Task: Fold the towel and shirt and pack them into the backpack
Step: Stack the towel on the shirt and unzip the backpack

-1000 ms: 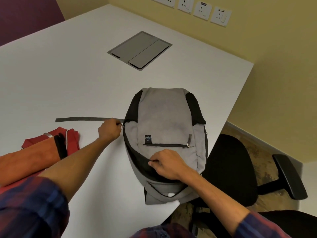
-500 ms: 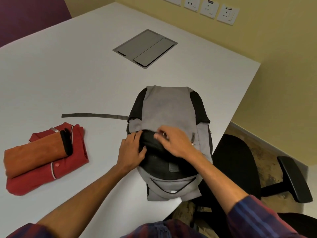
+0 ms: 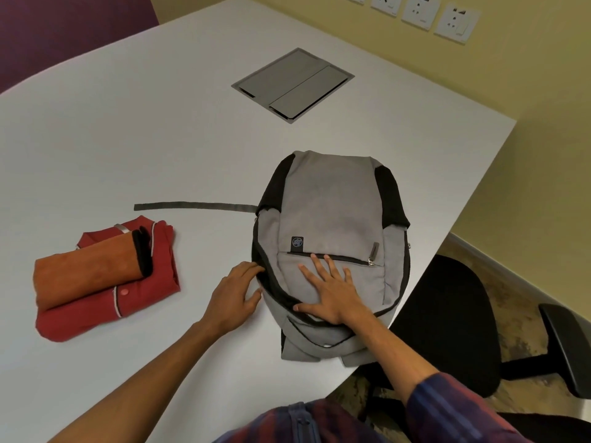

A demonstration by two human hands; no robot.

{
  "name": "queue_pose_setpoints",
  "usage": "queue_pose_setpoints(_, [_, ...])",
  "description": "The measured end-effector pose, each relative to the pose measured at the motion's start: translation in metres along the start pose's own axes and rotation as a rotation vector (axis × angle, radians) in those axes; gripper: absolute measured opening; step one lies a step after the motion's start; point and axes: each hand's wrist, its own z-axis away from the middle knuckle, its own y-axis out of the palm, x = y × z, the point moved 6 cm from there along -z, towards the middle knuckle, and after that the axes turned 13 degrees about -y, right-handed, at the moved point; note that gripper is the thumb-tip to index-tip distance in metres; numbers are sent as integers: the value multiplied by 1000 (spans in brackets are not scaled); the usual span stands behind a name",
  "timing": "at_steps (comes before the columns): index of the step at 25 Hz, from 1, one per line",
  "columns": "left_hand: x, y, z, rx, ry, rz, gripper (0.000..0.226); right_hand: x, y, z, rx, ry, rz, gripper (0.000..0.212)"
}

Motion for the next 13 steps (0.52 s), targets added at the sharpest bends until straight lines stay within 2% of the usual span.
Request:
queue_pose_setpoints(5, [22,-23,5,-71,-48,10,48,-13,-28,-28,-15,61,-49,98])
queue_pose_setpoints(10, [60,-55,12,-165,-110,35,41,-3,-54,-45,47,113,-62,101])
queue_pose_setpoints(12, [82,-72,18,-234,-167,50,35,16,-65,-48,-2,114,-5,100])
queue_pose_setpoints(13, [93,-80,21,-266,-201,60,31,30,-71,-50,-83,99,40,98])
